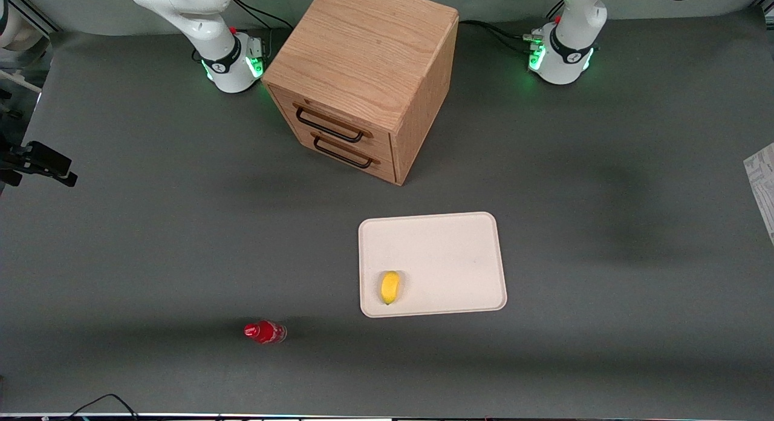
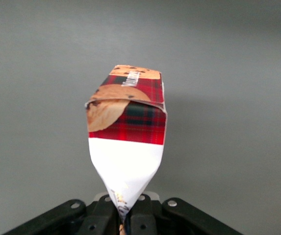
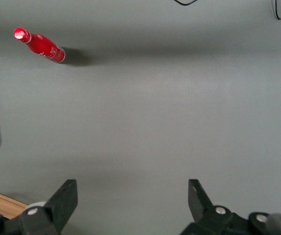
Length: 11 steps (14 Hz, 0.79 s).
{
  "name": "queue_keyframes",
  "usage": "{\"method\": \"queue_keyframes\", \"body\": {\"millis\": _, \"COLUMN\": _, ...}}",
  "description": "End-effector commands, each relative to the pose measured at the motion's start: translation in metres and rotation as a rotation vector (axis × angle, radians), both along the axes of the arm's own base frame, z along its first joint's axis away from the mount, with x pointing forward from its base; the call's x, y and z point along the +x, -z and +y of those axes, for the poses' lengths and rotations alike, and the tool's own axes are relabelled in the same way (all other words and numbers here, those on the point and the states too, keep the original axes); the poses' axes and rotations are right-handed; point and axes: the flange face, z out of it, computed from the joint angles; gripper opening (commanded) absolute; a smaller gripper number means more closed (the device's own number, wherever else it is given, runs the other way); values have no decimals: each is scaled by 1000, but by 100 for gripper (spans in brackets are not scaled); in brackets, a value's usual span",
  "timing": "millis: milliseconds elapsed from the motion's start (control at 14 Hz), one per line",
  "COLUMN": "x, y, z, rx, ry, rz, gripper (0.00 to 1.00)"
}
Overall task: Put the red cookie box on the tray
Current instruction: 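Carry the held cookie box over to the white tray's edge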
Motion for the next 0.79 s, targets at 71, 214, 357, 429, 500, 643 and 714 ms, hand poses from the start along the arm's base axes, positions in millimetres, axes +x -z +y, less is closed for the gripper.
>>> {"method": "queue_keyframes", "body": {"millis": 71, "x": -1, "y": -59, "z": -126, "rx": 34, "ry": -100, "rz": 45, "gripper": 0}}
{"method": "queue_keyframes", "body": {"millis": 214, "x": -1, "y": -66, "z": -204, "rx": 19, "ry": -143, "rz": 44, "gripper": 0}}
{"method": "queue_keyframes", "body": {"millis": 357, "x": 0, "y": -59, "z": -260, "rx": 19, "ry": -155, "rz": 47, "gripper": 0}}
{"method": "queue_keyframes", "body": {"millis": 429, "x": 2, "y": -48, "z": -284, "rx": 28, "ry": -152, "rz": 52, "gripper": 0}}
{"method": "queue_keyframes", "body": {"millis": 500, "x": 8, "y": -29, "z": -309, "rx": 43, "ry": -150, "rz": 48, "gripper": 0}}
{"method": "queue_keyframes", "body": {"millis": 643, "x": 15, "y": 20, "z": -360, "rx": 42, "ry": -166, "rz": 19, "gripper": 0}}
{"method": "queue_keyframes", "body": {"millis": 714, "x": 19, "y": 54, "z": -379, "rx": 37, "ry": -172, "rz": 8, "gripper": 0}}
